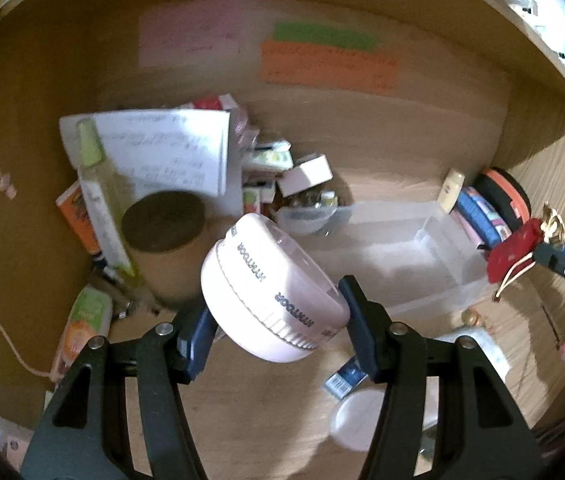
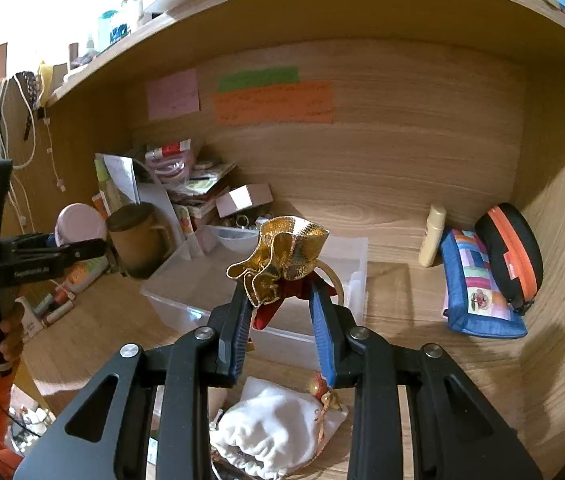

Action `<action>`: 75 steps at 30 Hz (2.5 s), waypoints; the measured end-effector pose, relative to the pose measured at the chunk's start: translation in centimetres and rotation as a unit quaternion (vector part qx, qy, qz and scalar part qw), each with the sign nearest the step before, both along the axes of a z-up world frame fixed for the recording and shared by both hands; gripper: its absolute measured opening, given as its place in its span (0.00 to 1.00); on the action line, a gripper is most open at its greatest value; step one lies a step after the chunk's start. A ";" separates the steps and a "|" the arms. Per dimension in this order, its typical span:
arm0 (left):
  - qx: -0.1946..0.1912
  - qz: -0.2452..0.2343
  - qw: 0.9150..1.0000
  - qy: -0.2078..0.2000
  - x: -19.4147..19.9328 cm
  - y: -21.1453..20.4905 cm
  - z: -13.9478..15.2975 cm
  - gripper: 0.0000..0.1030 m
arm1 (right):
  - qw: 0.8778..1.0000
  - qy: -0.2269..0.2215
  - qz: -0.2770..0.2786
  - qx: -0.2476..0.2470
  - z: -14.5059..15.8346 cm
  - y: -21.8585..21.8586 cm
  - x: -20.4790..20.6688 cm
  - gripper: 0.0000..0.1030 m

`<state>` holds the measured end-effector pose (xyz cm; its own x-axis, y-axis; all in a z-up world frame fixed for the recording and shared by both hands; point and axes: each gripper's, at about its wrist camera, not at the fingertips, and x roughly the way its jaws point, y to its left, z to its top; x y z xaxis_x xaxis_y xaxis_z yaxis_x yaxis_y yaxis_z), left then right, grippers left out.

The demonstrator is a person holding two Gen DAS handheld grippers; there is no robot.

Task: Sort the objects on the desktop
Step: 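Carry the pink container with left tool while right tool carries the pouch over the clear bin, then open left tool to drop the pink container while right tool releases the pouch into the bin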

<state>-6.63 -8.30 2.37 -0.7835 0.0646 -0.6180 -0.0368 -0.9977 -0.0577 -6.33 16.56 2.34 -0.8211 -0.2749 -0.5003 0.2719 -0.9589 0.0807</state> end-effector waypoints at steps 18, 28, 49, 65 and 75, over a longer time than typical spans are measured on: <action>0.018 -0.033 0.999 0.002 -3.5 2.1 3.6 0.57 | 0.993 0.015 0.058 -0.103 5.7 1.5 -1.2 0.25; 0.001 -0.050 0.998 -0.045 -7.8 3.7 1.8 0.57 | 0.997 -0.029 0.017 -0.068 5.4 3.2 -7.0 0.26; -0.049 -0.086 0.981 -0.166 -15.7 7.2 -6.5 0.57 | 0.986 -0.159 0.028 0.040 -5.9 0.8 -15.3 0.26; -0.087 -0.110 0.970 -0.198 -17.4 9.0 -9.3 0.57 | 0.971 -0.182 0.069 0.137 -8.7 -3.2 -17.2 0.28; -0.091 -0.108 0.971 -0.194 -17.2 8.2 -9.2 0.57 | 0.964 -0.176 0.081 0.180 -9.2 -5.3 -16.8 0.40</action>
